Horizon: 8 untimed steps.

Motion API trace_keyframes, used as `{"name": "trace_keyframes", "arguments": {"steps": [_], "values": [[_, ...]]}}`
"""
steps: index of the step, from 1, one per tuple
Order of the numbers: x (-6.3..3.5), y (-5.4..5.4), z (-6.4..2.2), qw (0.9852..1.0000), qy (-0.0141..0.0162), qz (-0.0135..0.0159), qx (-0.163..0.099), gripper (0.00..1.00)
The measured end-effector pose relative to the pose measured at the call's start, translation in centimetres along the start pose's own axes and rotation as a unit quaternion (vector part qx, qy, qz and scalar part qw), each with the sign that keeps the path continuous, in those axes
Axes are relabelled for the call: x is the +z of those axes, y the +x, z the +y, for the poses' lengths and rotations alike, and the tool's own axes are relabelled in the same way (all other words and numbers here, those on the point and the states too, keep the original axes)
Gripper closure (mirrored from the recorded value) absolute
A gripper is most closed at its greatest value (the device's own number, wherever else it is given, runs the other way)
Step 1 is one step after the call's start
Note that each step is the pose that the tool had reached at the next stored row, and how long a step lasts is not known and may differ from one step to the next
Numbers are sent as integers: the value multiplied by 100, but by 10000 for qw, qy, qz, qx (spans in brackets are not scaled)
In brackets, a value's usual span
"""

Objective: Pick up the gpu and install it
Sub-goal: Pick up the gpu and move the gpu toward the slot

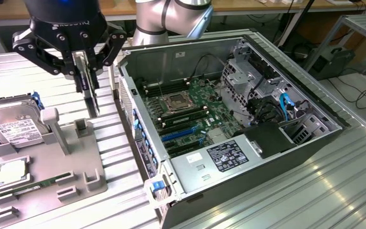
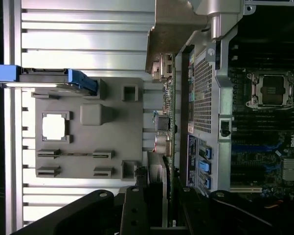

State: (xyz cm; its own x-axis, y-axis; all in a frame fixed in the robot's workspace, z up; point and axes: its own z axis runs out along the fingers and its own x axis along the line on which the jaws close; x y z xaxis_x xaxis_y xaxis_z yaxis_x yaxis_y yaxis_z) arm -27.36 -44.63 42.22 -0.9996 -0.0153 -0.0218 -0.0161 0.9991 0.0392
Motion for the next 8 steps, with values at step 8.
{"name": "trace_keyframes", "arguments": {"steps": [8], "values": [[5, -113, -2, 10000, 0, 0, 0, 72]]}}
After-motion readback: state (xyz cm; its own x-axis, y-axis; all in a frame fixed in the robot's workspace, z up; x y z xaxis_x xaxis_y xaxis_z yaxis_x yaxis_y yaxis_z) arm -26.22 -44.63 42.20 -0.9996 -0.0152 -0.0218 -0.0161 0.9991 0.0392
